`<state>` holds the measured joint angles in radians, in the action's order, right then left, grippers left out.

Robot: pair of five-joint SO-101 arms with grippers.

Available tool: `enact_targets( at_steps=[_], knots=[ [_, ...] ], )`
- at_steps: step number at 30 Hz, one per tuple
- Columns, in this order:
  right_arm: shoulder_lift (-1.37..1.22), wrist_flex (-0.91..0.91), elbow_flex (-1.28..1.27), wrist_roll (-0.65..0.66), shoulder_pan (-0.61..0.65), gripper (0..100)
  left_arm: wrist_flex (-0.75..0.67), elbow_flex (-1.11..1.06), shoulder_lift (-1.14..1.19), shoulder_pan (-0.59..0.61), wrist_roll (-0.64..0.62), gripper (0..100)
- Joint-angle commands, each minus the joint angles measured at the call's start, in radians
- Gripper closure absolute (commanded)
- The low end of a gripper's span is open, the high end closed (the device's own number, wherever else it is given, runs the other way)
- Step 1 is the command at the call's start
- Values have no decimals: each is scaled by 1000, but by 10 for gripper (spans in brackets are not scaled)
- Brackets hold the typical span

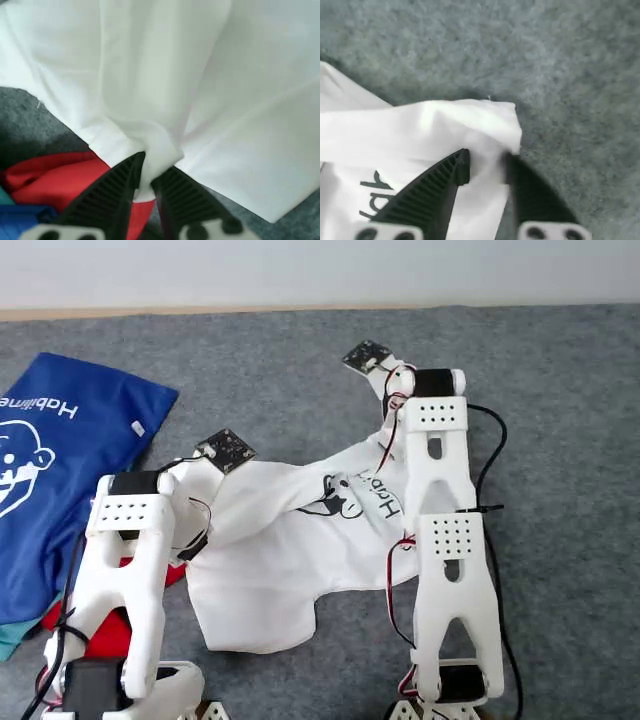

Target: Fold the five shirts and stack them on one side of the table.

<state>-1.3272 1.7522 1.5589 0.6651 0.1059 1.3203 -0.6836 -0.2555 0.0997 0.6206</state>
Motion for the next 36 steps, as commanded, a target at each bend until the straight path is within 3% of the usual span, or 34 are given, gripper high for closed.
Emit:
enact_targets(
  at_steps=[1,11,29,31,36],
  knots=[
    [151,41,9,-64,-15,720,-2,27,-37,-3,-3,997],
    [134,-127,2,-77,50,712,-86,-15,-35,-3,-3,997],
    [-27,-140,3,-198,71,716,-92,-51,-35,-3,-3,997],
    [-27,-136,3,-195,73,756,-89,-51,-37,-3,-3,997],
    [-27,-131,3,-78,82,996,-86,-51,-37,-3,-3,997]
  ],
)
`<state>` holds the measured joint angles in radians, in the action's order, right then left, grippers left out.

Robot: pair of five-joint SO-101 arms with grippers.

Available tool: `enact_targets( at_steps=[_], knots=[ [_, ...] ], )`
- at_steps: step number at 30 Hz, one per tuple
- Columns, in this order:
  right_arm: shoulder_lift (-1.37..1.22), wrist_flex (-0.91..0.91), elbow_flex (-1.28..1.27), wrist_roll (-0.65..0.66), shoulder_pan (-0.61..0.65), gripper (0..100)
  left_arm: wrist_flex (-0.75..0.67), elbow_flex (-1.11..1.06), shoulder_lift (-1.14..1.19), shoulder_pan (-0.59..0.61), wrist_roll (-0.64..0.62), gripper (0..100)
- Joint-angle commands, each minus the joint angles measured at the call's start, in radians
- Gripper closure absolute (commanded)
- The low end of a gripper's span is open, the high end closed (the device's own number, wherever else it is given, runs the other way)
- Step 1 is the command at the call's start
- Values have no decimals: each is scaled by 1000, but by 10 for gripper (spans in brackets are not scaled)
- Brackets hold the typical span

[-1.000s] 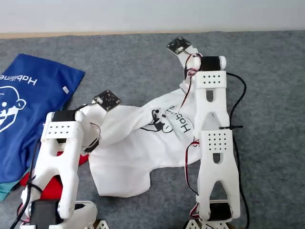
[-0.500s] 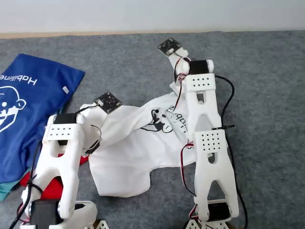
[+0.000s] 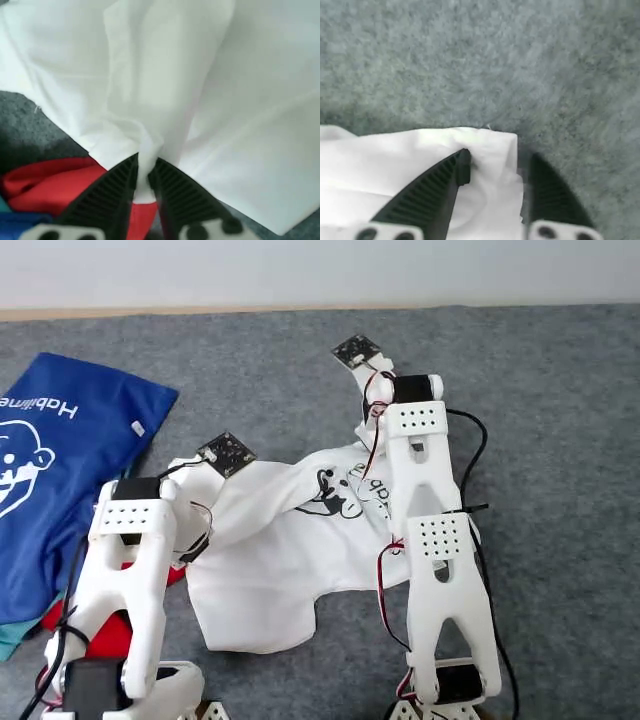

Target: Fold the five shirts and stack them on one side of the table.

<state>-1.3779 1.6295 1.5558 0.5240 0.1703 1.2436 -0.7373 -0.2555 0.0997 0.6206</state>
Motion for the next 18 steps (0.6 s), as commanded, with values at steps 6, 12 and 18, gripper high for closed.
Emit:
enact_targets(
  at_steps=[6,12,18],
  knots=[
    [74,35,104,84,5,988,-9,28,-44,-3,-17,997],
    [260,77,124,86,-16,989,-9,288,-44,2,-244,997],
    [412,45,124,84,-90,988,-31,545,-35,-3,-402,997]
  ],
)
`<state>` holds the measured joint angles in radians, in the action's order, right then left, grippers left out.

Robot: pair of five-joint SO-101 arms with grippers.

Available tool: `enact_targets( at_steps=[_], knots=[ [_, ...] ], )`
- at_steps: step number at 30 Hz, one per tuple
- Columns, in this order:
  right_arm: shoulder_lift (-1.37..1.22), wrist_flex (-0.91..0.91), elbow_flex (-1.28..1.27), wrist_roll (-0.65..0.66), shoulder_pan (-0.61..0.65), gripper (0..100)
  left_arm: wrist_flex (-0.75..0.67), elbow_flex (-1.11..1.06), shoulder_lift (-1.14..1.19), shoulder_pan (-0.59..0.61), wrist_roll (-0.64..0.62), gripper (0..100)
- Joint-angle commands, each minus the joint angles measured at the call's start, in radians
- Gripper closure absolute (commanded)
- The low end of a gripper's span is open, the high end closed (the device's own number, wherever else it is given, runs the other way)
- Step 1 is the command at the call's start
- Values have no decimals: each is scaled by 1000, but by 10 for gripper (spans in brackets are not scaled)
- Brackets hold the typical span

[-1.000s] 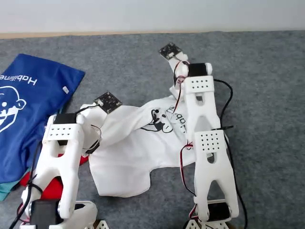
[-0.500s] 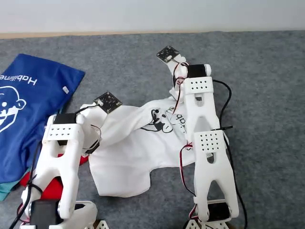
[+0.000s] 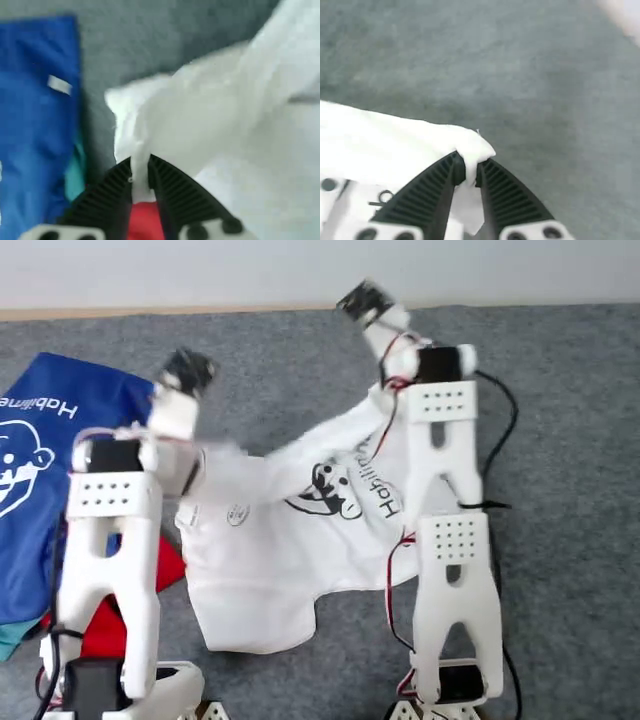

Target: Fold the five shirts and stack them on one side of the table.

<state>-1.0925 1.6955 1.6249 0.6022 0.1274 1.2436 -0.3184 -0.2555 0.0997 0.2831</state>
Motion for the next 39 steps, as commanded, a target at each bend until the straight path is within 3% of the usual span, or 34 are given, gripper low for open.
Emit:
enact_targets(
  at_steps=[1,5,12,18,21,27,33,39],
  knots=[
    [143,-22,57,3,-62,988,-49,151,-35,-3,-86,997],
    [205,-10,57,-3,-119,988,-155,211,-35,2,-146,997],
    [283,8,57,-40,-202,988,-414,228,-29,-14,-146,997],
    [286,-1,57,-41,-237,988,-482,271,109,-57,-147,997],
    [288,12,55,-41,-262,988,-439,323,180,-68,-147,997],
    [294,104,48,-5,-298,988,-169,420,192,-127,-133,997],
    [340,102,-95,2,-303,988,115,487,192,-167,8,997],
    [472,101,-184,-2,-303,988,178,585,190,-124,9,997]
  ],
)
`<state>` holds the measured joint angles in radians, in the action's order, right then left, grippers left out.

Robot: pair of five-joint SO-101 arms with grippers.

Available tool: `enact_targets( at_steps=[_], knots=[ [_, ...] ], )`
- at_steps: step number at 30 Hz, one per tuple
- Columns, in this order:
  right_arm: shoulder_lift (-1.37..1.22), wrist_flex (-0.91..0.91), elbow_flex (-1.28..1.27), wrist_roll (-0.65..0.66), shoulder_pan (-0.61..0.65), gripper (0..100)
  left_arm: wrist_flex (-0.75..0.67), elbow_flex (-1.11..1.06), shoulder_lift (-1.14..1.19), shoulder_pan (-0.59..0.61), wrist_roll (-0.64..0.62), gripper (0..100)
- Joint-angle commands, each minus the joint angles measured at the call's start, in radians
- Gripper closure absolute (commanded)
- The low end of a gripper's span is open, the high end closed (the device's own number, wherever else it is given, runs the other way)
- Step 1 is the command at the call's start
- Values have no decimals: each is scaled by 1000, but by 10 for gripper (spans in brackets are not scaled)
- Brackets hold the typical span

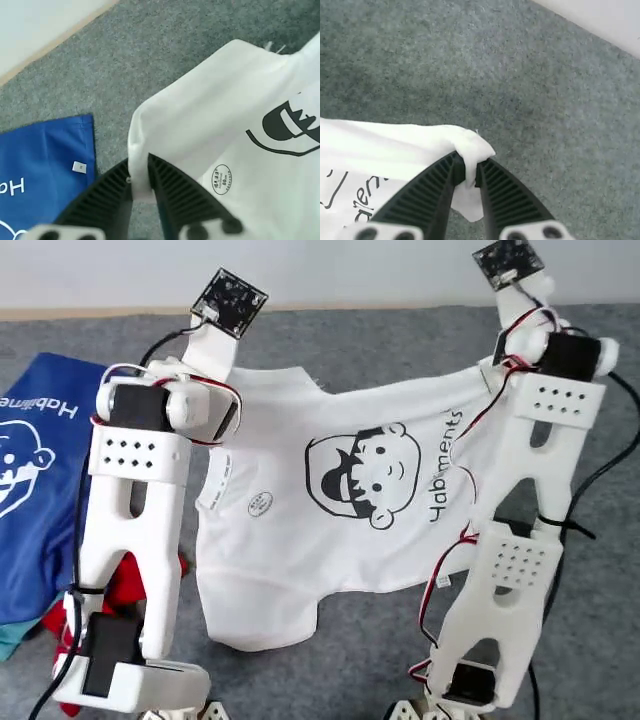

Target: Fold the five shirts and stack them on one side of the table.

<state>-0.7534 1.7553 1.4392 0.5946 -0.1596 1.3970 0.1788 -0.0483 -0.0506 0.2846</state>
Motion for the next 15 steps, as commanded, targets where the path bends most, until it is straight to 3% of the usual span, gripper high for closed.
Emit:
enact_targets(
  at_steps=[1,6,11,15],
  knots=[
    [162,41,2,6,-16,988,43,128,-17,31,8,997],
    [328,41,0,8,-16,988,173,415,-17,21,6,997],
    [509,42,-28,8,-21,988,316,773,-17,-64,6,997],
    [700,42,-152,8,-22,988,356,1007,-17,-106,6,997]
  ],
)
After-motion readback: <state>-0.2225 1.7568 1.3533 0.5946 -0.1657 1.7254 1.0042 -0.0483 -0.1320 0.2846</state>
